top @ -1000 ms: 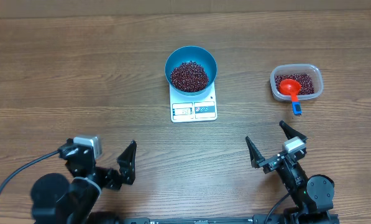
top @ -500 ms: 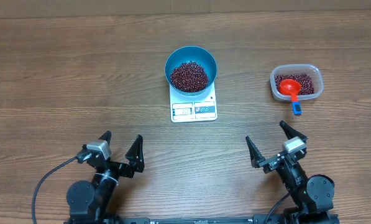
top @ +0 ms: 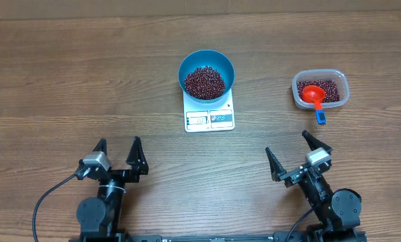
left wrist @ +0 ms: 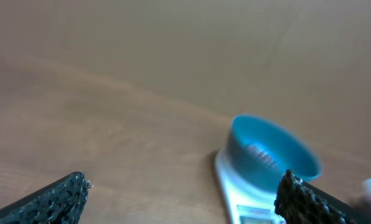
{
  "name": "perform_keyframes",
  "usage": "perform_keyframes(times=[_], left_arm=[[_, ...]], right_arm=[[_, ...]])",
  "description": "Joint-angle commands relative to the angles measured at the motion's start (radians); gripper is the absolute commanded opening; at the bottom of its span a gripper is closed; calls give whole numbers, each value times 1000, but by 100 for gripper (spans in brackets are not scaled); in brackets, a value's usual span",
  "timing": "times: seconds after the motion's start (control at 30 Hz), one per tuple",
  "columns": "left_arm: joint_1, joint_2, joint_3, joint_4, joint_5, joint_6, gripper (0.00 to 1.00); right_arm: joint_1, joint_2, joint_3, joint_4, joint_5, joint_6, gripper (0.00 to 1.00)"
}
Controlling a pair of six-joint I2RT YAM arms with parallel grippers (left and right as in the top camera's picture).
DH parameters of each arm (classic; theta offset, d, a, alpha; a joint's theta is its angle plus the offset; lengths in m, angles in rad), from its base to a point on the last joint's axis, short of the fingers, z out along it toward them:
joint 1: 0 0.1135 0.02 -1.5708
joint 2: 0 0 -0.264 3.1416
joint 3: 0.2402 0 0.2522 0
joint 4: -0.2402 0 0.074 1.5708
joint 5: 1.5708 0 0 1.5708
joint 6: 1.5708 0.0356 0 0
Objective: Scoop item into bowl and weigh 150g on scale
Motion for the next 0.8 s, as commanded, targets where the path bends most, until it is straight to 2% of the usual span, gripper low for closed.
perform_keyframes(times=[0.0, 0.77], left_arm=[[4, -12, -12, -45, -54, 9, 100], [4, -11, -12, -44, -62, 16, 100]], right_arm=[[0, -11, -10, 6, 7, 6, 100], [0, -11, -10, 6, 7, 6, 100]])
